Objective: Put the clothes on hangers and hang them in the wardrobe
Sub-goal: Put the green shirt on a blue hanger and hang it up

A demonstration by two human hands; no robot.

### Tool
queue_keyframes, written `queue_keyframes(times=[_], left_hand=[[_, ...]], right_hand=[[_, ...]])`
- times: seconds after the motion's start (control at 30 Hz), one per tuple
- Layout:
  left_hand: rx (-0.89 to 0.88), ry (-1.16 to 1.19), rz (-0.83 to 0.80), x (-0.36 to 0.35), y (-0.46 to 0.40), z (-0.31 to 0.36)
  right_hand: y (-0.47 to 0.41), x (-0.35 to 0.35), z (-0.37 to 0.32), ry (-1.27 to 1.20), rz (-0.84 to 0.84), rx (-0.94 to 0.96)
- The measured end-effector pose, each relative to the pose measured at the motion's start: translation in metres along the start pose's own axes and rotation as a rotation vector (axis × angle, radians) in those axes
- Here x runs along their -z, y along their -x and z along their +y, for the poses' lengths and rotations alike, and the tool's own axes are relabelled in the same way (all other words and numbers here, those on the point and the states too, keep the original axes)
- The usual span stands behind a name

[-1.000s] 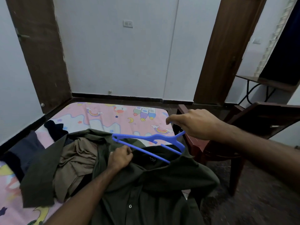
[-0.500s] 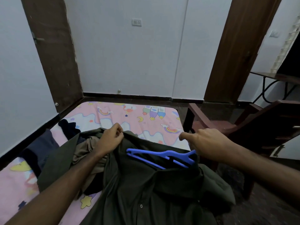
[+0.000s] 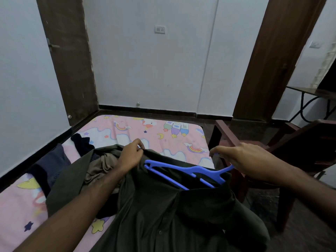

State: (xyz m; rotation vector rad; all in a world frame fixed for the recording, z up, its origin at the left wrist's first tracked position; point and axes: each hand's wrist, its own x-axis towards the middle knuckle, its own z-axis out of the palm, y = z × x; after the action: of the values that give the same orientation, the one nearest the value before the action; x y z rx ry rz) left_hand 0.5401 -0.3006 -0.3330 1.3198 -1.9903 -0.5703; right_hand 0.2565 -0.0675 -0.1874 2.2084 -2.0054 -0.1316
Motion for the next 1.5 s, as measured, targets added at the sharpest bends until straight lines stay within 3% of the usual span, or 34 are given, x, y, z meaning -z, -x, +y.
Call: queue_keyframes(times=[0.1, 0.37, 0.73, 0.87, 1.0, 1.07, 1.23, 1.37, 1.5], left_hand=[[0.136, 0.159, 0.017, -0.005, 0.000, -0.001], [-0.133, 0.133, 0.099, -0.005, 0.013, 0.027], [-0.402, 0.225, 0.126, -0.002, 0.020, 0.085], [-0.395, 0.059, -0.034, -0.022, 0.010, 0.051], [-0.258, -0.026, -0.368, -0.061, 0.008, 0.003], [-0.235, -0.098, -0.523, -0.082, 0.015, -0.020], [-0.297, -0.454, -0.793, -0.104, 0.070, -0.071], [-0.333, -0.592, -0.793, -0.087, 0.128, -0.118], [-0.351, -0.542, -0.729, -0.056, 0.182, -0.133]], right_hand=[[0.007, -0.004, 0.003, -0.067, 0.051, 0.002], [-0.006, -0.017, 0.002, 0.198, -0.046, -0.046], [-0.169, -0.045, 0.012, -0.135, -0.115, 0.016], [-0.207, -0.072, 0.038, -0.174, 0.042, -0.285], [-0.234, -0.100, 0.074, -0.508, 0.315, -0.587], [-0.237, -0.120, 0.080, -0.602, 0.323, -0.646], [-0.186, -0.210, 0.039, -0.673, 0.099, -0.474], [-0.072, -0.273, -0.043, -0.737, 0.079, -0.162], [0.050, -0.296, -0.115, -0.457, -0.012, -0.026]])
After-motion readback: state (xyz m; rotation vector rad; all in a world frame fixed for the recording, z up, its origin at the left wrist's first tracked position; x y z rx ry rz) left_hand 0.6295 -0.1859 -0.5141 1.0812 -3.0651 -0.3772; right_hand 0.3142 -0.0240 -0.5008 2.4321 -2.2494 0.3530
